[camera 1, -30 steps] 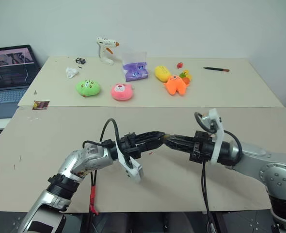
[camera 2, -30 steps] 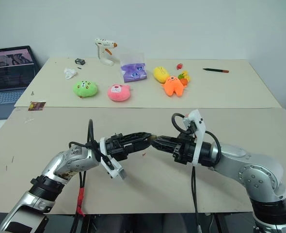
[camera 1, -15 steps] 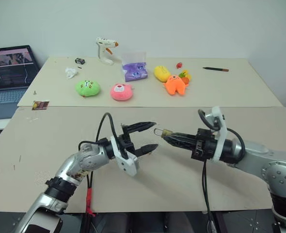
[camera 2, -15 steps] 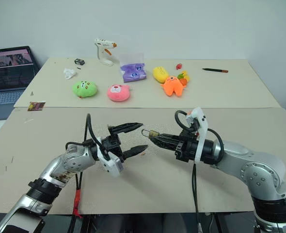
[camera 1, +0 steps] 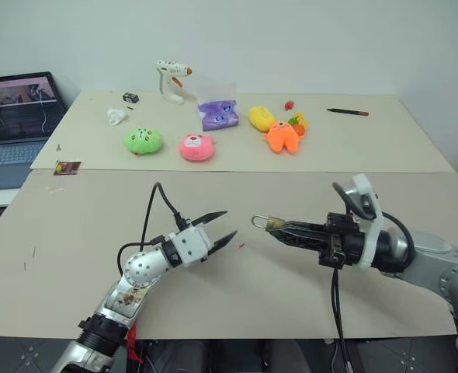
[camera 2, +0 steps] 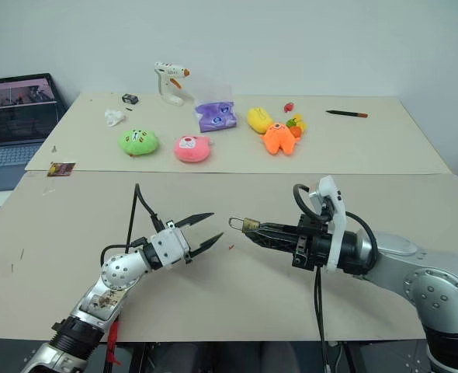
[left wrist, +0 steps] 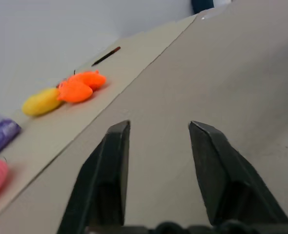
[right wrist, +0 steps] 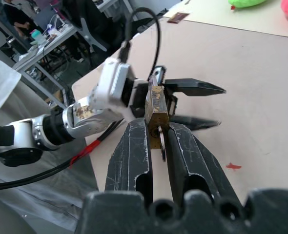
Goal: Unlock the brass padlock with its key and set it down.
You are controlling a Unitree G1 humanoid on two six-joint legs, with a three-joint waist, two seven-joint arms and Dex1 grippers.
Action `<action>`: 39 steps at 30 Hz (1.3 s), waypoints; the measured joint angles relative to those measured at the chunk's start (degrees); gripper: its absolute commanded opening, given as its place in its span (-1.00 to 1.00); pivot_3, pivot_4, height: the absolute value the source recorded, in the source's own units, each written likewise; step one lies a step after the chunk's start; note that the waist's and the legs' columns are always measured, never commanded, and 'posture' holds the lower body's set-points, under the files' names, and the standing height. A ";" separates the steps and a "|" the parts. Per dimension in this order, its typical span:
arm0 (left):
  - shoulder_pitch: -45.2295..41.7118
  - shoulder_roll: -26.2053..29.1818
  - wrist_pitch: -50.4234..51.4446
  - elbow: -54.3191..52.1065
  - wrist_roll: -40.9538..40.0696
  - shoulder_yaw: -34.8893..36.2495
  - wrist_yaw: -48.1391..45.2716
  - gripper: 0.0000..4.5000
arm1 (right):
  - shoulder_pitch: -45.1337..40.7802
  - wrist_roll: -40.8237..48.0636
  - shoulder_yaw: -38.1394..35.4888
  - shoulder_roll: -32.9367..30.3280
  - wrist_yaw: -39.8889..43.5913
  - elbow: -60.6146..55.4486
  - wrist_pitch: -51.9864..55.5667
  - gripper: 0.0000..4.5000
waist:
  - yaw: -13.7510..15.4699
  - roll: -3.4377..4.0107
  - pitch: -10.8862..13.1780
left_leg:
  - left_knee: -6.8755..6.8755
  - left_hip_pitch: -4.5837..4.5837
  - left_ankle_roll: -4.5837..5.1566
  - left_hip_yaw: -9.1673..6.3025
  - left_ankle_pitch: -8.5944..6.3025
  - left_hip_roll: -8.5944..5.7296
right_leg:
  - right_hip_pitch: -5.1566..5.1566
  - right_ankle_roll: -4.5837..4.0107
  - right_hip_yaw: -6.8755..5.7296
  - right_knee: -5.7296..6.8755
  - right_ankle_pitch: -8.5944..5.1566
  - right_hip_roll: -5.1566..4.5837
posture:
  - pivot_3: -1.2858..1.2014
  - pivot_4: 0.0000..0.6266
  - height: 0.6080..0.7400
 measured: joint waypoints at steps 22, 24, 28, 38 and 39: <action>-1.18 0.97 39.27 -16.78 -27.96 2.74 -17.05 -0.97 | 1.22 -2.84 0.68 0.59 3.25 0.06 -0.31 -0.86 | -0.04 0.00 0.00 | 0.00 0.02 -0.01 0.00 0.01 -0.01 | 0.02 -0.02 0.05 -0.02 -0.02 0.05 | 0.03 -0.52 0.98; -1.52 0.83 41.70 -17.58 -29.63 3.21 -16.88 -0.97 | 0.79 -2.75 0.75 0.61 3.06 0.05 -0.31 -0.86 | -0.04 0.00 0.00 | 0.00 0.02 -0.01 0.00 0.01 -0.01 | 0.02 -0.02 0.05 -0.02 -0.02 0.05 | 0.03 -0.52 0.98; -3.06 0.43 45.03 -18.19 -30.47 3.38 -16.61 -0.97 | -0.47 -1.93 0.75 0.61 1.68 0.01 -0.29 -0.86 | -0.03 0.00 0.00 | 0.00 0.01 -0.02 0.00 0.01 -0.01 | 0.01 -0.03 0.04 -0.02 -0.02 0.06 | 0.03 -0.52 0.98; -6.88 -0.80 50.11 -20.08 -34.15 5.23 -15.61 -0.97 | -1.06 -0.21 0.99 0.53 -0.51 0.02 -0.27 -0.86 | 0.01 -0.01 0.00 | 0.00 0.00 -0.02 0.00 0.01 -0.01 | 0.02 -0.03 0.05 -0.04 -0.02 0.06 | 0.03 -0.52 0.98; -7.31 -0.80 50.73 -20.13 -34.40 5.50 -15.61 -0.97 | -1.06 -0.21 0.99 0.48 -0.48 0.07 -0.27 -0.86 | 0.01 -0.01 0.00 | 0.00 0.00 -0.02 0.00 0.02 -0.01 | 0.02 -0.04 0.05 -0.03 -0.03 0.06 | 0.03 -0.52 0.98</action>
